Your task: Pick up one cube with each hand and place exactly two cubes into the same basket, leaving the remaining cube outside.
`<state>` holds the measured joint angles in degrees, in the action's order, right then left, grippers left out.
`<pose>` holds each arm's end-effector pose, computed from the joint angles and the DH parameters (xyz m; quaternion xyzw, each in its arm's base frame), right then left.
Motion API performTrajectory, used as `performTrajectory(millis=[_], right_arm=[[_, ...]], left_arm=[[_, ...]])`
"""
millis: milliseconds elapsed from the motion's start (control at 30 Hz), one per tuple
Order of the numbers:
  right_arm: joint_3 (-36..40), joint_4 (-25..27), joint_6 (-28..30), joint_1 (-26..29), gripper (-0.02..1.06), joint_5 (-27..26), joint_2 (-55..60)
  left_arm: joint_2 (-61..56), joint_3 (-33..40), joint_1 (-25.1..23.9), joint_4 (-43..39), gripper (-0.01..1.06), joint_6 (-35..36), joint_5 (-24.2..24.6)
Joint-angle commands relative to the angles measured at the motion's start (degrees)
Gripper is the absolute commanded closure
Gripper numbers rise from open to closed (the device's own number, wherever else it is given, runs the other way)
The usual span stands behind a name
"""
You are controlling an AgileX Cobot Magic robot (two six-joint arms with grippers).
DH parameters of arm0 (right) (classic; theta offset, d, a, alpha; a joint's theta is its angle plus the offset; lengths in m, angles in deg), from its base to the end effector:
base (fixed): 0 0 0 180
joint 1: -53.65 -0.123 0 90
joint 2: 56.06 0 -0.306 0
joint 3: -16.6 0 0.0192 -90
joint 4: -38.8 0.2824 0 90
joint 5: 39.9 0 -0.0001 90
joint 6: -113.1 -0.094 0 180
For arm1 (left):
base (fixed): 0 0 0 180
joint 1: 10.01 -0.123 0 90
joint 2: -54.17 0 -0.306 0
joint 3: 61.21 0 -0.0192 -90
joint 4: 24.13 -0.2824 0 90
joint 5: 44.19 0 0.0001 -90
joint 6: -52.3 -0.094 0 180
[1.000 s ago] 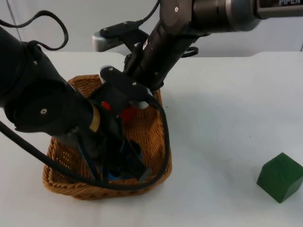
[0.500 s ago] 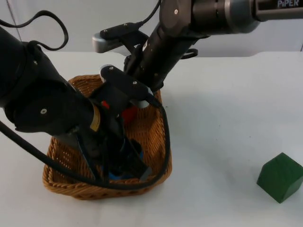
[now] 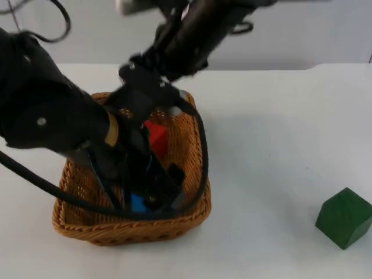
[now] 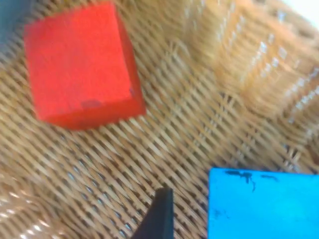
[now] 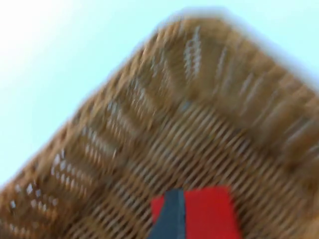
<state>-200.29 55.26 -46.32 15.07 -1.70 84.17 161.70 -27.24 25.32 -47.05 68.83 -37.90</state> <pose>0.4379 0.3704 0.2009 -0.3943 0.8507 0.1701 0.3031 0.2745 -0.1896 0.1267 0.3350 0.8990 -0.0508 0.2776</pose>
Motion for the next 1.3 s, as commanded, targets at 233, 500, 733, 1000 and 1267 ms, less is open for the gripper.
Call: performTrajectory(millis=[233, 500, 733, 1000, 1267], right_arm=[[-0.51, 0.13, -0.01, 0.78, 0.33, 1.25, -11.65], [-0.51, 0.13, -0.01, 0.78, 0.33, 5.43, -17.09], [-0.51, 0.10, -0.22, 0.78, 0.33, 7.99, -18.59], [-0.51, 0.22, -0.16, 0.78, 0.33, 11.45, -20.18], [-0.51, 0.29, -0.16, 0.68, 0.33, 15.13, -20.22]], left_arm=[[-15.87, 0.14, -0.03, -0.72, 0.21, 0.33, 6.06], [-26.80, 0.14, -0.03, -0.72, 0.21, 0.33, 10.57], [-30.68, 0.14, -0.03, -0.72, 0.21, 0.33, 12.50], [-33.53, 0.14, -0.03, 0.02, 0.21, 0.33, 16.83], [-35.53, 0.14, -0.03, 5.61, 0.21, 0.21, 18.20]])
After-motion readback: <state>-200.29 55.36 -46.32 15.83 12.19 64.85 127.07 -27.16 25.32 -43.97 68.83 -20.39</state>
